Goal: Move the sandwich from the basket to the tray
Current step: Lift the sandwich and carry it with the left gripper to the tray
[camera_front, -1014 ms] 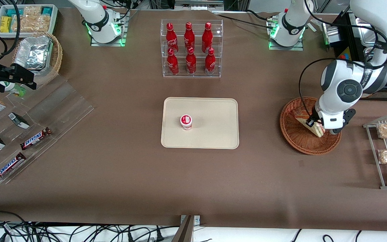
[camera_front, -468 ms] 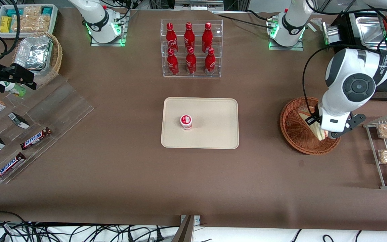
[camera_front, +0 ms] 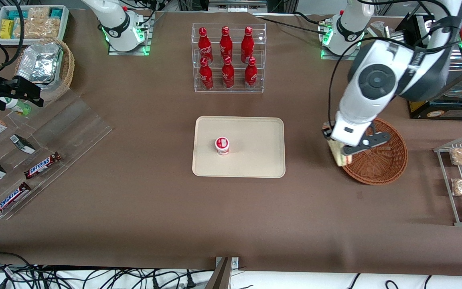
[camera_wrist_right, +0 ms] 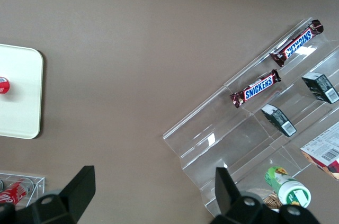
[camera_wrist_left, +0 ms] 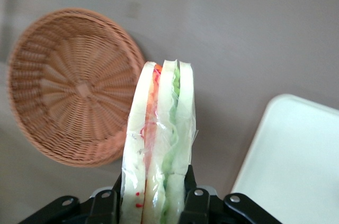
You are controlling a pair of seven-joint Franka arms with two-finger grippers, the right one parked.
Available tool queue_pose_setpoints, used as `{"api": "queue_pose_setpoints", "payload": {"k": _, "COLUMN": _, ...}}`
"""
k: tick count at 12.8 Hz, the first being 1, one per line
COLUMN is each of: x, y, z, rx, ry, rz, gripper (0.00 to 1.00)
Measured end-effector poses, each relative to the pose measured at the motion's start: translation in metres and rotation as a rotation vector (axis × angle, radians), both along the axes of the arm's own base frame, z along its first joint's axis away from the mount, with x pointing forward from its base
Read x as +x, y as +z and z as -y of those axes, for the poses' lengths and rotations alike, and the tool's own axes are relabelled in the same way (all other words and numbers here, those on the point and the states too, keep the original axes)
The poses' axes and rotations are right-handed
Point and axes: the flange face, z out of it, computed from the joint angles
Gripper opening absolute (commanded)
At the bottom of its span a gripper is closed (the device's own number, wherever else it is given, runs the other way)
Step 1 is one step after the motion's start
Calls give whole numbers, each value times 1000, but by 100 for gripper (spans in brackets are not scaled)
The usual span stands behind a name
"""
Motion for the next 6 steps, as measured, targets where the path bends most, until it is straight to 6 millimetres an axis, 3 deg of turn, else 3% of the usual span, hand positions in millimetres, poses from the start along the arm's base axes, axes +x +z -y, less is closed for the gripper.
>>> {"api": "queue_pose_setpoints", "payload": {"k": 6, "x": -26, "y": -36, "z": 107, "rx": -67, "ry": -181, "rz": -16, "gripper": 42}}
